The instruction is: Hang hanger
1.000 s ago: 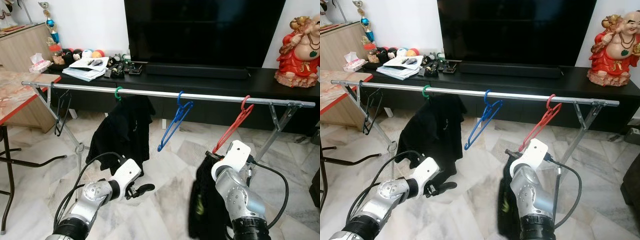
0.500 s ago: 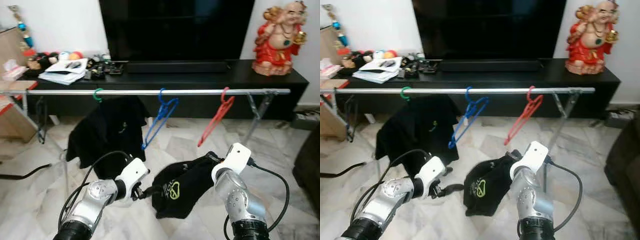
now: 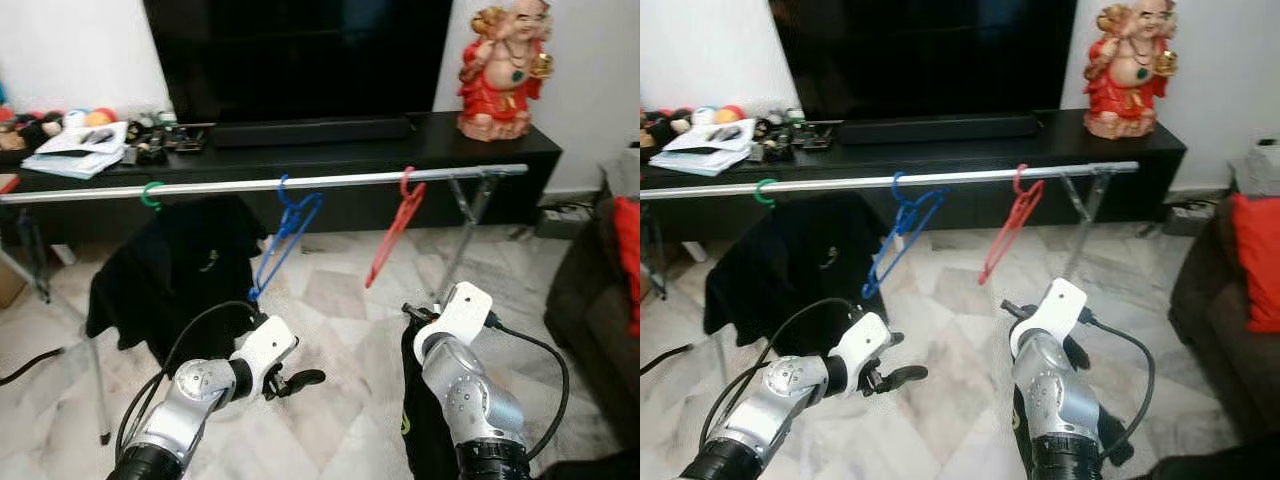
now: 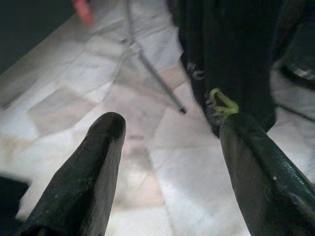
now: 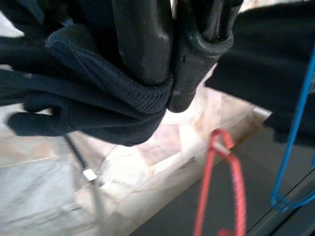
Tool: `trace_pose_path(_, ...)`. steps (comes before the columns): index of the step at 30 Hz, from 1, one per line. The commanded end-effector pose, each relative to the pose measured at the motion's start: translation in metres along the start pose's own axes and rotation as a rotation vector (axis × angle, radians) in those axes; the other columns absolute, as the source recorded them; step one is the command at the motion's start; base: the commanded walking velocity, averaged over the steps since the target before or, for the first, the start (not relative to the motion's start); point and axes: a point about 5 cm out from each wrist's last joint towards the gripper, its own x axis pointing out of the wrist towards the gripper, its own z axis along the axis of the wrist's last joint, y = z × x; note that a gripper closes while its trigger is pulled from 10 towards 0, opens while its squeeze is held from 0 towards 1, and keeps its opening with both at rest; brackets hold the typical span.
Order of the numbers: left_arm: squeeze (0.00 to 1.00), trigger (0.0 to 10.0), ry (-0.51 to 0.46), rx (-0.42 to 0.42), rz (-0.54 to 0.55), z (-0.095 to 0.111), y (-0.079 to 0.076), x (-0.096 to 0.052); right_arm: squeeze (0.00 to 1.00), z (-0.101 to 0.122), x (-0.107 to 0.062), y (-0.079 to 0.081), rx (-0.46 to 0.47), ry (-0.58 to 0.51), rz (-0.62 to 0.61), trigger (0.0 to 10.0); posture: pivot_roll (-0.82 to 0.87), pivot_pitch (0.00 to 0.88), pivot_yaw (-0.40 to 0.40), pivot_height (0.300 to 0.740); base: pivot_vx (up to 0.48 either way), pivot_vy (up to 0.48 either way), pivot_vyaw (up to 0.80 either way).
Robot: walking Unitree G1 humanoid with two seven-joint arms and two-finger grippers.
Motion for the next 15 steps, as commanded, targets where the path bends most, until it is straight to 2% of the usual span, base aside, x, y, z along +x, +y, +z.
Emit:
trace_pose_path(1,0.00,10.0,-0.018,-0.005,-0.022,0.0047,-0.0004,-0.0012,0.00,0.0110,-0.0036,0.0116,-0.005,-0.038,0.039,10.0,0.05,0.027,0.069,0.740,0.000,0.000,-0.80)
trace_pose_path(8,0.00,10.0,-0.065,-0.046,-0.036,0.0093,-0.0041,-0.0015,0.00,0.0118,-0.0037,0.0162,-0.007,-0.037,0.051,10.0,0.05,0.021,0.067,0.740,0.000,0.000,-0.80)
trace_pose_path(12,0.00,10.0,-0.044,-0.007,-0.018,0.0068,-0.0027,-0.0019,0.00,0.0112,-0.0043,0.0199,-0.011,-0.033,0.063,10.0,0.05,0.018,0.067,0.740,0.000,0.000,-0.80)
trace_pose_path(15,0.00,10.0,-0.054,-0.013,0.004,0.0076,-0.0010,-0.0016,0.00,0.0110,-0.0044,0.0200,-0.013,-0.033,0.063,10.0,0.05,0.014,0.066,0.740,0.000,0.000,-0.80)
